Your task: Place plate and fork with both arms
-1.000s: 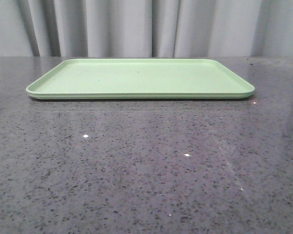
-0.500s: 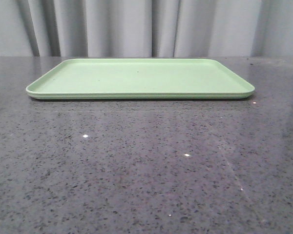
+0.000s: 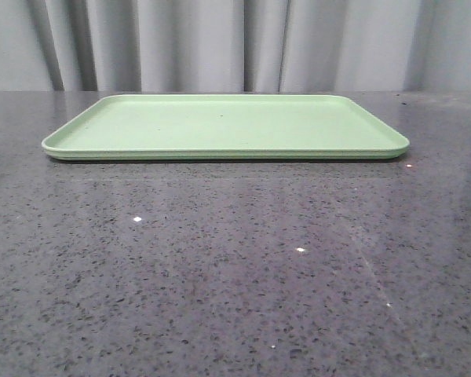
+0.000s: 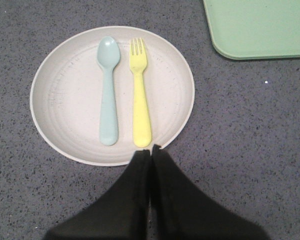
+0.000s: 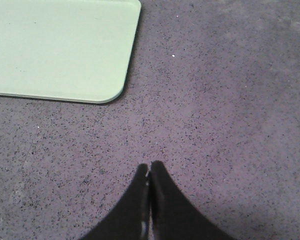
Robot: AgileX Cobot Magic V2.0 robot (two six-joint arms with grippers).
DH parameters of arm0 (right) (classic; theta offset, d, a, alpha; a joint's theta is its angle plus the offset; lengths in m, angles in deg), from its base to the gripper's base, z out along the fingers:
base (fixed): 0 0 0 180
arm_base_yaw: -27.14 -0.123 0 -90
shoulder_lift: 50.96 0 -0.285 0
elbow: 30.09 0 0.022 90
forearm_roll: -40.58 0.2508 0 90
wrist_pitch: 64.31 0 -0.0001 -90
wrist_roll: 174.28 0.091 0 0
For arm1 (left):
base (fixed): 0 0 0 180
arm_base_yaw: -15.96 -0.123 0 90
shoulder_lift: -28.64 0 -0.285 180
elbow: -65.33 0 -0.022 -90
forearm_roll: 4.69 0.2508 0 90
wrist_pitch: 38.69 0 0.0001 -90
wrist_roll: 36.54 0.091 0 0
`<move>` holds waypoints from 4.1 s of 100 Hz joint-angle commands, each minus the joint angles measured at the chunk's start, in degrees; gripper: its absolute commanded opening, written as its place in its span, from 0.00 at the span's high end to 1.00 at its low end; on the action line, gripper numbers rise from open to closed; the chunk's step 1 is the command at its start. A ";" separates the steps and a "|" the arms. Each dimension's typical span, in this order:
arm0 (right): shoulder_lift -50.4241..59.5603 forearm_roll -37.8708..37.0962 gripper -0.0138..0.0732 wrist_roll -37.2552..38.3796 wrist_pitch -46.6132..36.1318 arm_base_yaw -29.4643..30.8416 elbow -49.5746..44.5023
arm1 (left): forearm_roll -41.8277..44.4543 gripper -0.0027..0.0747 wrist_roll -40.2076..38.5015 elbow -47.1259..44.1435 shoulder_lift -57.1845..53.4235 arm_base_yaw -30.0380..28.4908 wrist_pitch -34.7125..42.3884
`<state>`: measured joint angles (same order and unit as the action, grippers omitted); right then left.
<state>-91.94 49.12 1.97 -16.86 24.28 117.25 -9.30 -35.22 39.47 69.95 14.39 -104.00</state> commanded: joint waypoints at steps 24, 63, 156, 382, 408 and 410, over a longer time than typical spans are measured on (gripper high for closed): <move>-0.60 0.29 0.38 -0.25 -3.35 0.31 1.98 | -0.69 0.20 1.83 1.78 0.59 0.44 2.32; -0.60 0.29 0.31 -0.25 -3.79 0.31 1.98 | 2.24 0.14 1.71 1.78 0.59 0.44 6.16; -0.60 0.29 0.32 -0.25 -5.09 0.31 1.98 | 19.98 0.14 -9.80 1.78 19.75 -9.91 18.06; -0.60 0.29 0.32 -0.25 -5.05 0.31 1.98 | 13.58 0.14 -7.08 1.78 43.92 -16.41 29.13; -0.60 0.29 0.32 -0.25 -5.05 0.31 1.98 | 13.20 0.14 -7.08 1.78 43.92 -16.41 28.93; -0.60 0.29 0.32 -0.25 -5.05 0.31 1.98 | 13.20 0.14 -7.08 1.78 43.92 -16.41 28.93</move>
<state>-91.94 49.24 1.97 -17.84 24.28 117.25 3.79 -42.18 39.47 115.12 -1.86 -77.03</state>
